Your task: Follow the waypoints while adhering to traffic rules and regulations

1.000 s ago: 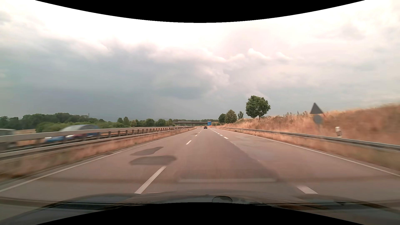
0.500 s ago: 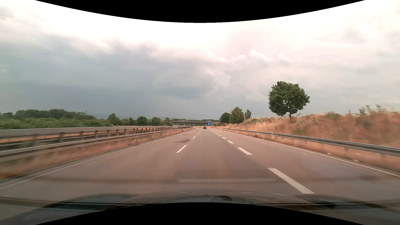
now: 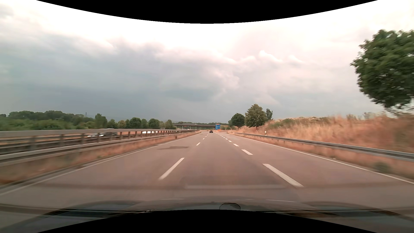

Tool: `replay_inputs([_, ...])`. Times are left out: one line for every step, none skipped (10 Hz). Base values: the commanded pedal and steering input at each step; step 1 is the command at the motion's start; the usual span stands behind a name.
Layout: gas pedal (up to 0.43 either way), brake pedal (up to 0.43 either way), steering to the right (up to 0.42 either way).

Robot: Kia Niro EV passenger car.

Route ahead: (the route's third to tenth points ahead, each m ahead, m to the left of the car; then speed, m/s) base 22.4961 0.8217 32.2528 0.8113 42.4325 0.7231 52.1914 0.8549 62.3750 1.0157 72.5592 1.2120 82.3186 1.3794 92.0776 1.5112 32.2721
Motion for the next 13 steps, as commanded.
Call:
replay_inputs([0.197,0.000,0.001])
replay_inputs([0.197,0.000,0.001])
replay_inputs([0.197,0.000,0.001])
replay_inputs([0.197,0.000,0.000])
replay_inputs([0.197,0.000,-0.001])
replay_inputs([0.197,0.000,-0.001])
replay_inputs([0.197,0.000,-0.001])
replay_inputs([0.197,0.000,-0.002])
replay_inputs([0.197,0.000,-0.001])
replay_inputs([0.197,0.000,-0.002])
replay_inputs([0.197,0.000,-0.002])
replay_inputs([0.197,0.000,-0.002])
replay_inputs([0.197,0.000,-0.002])
